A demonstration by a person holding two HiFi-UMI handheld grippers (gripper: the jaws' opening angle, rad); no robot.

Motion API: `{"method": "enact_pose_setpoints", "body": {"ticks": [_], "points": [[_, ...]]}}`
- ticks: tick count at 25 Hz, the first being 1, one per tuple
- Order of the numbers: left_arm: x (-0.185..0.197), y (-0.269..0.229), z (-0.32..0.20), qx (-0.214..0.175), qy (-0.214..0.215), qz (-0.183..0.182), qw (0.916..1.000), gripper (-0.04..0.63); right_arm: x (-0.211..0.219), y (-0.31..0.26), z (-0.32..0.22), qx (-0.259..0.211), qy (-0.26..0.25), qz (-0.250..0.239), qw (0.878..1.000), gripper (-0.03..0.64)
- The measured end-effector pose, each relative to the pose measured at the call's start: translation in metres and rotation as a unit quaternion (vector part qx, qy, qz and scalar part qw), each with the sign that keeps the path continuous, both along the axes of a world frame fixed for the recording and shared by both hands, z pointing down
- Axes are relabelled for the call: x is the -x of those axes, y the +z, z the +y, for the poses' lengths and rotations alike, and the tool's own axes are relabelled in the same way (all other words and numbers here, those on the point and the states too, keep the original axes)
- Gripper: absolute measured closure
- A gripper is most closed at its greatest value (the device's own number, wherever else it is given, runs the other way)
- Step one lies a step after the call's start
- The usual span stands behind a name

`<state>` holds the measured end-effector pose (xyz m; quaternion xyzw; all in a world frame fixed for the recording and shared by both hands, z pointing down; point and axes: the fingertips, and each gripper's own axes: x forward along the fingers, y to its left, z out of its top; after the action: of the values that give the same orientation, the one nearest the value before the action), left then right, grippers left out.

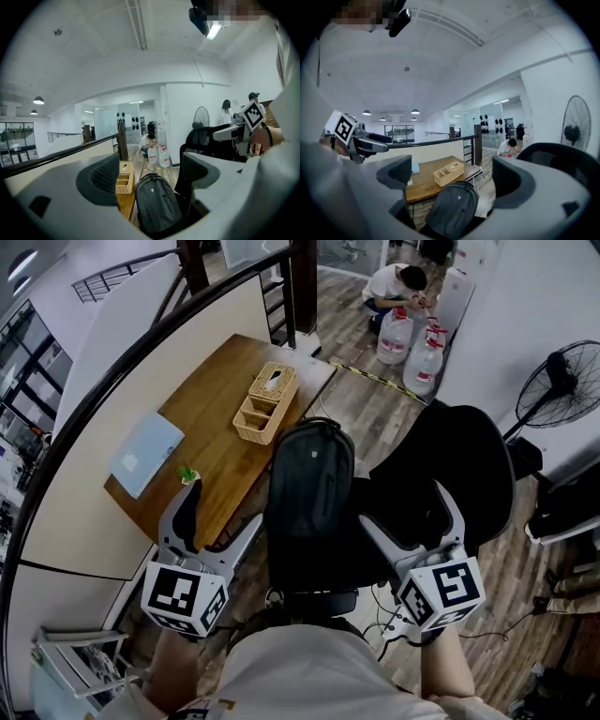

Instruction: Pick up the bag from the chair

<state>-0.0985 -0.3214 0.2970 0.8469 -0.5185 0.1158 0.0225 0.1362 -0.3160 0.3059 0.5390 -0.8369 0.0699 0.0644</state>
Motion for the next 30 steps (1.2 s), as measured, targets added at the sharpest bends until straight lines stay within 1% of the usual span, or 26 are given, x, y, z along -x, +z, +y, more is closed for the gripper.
{"method": "enact_pose_setpoints", "body": {"ticks": [7,12,16,19,24,30], "points": [[0.016,0.003,-0.026,0.000,0.021,-0.002,0.9998,0.175,0.012,0.012,-0.015,0.013,0.029,-0.003,1.000,0.081],[0.025,0.014,-0.042,0.008,0.026,-0.001,0.9996,0.175,0.021,0.025,-0.027,0.026,0.037,-0.004,0.999,0.081],[0.020,0.033,-0.057,0.020,0.052,-0.015,0.9984,0.175,0.021,0.034,-0.040,0.038,0.049,0.001,0.998,0.083],[0.025,0.046,-0.076,0.027,0.055,-0.018,0.9980,0.175,0.029,0.049,-0.058,0.048,0.052,0.009,0.997,0.086],[0.026,0.078,-0.115,0.054,0.048,0.002,0.9974,0.175,0.032,0.082,-0.095,0.065,0.057,0.029,0.996,0.087],[0.015,0.124,-0.161,0.081,0.065,-0.019,0.9944,0.175,0.028,0.134,-0.149,0.102,0.070,0.029,0.992,0.094]]}}
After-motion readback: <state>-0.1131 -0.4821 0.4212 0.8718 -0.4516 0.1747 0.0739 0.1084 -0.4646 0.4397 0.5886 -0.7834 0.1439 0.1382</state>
